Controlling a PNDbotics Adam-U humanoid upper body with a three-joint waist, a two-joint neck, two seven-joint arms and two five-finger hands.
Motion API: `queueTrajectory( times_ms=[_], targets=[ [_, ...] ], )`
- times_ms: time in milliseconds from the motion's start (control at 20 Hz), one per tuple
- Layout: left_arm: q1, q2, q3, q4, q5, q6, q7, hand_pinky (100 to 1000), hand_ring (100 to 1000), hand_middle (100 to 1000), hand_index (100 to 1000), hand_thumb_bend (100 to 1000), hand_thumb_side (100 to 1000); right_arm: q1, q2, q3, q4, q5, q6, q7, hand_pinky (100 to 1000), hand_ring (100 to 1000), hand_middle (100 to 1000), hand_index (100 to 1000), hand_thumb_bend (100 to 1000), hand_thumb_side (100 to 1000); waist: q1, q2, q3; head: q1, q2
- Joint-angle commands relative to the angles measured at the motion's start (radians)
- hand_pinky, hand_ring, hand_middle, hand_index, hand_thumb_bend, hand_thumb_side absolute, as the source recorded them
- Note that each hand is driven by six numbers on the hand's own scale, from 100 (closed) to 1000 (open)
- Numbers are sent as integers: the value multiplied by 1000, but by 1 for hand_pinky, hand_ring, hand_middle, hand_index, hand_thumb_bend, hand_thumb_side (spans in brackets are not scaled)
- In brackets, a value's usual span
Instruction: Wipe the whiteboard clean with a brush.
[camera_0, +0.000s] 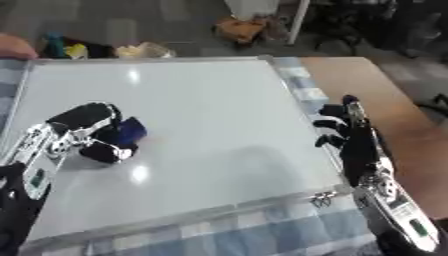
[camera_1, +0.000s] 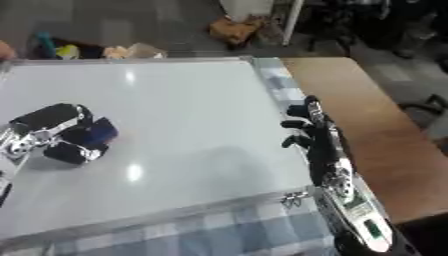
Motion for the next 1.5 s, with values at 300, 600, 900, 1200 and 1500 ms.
queueTrajectory(
  times_ms=[300,600,900,1200,1500],
  targets=[
    [28,58,57,92,-66,52,51,566,577,556,303,734,375,-6,-13,-12,-21,7,-3,1,343,609,642,652,100,798,1,-2,11,-3,-9],
    [42,95,96,116,-77,94,88,567,579,558,302,738,371,-6,-13,-12,-21,7,-3,1,343,609,642,652,100,799,0,-3,20,-5,-10],
    [51,111,117,128,-68,114,103,567,578,556,302,736,371,-5,-13,-13,-23,7,-2,1,343,610,642,652,100,799,-3,-4,23,-5,-9],
    [55,98,106,121,-57,104,92,567,576,555,302,732,373,-5,-13,-13,-25,6,-1,2,343,610,643,652,100,799,-6,-5,21,-2,-8],
    [59,58,67,111,-71,65,68,567,577,557,302,730,376,-4,-13,-12,-26,5,0,3,343,610,643,652,100,799,-8,-8,15,2,-8]
  ],
)
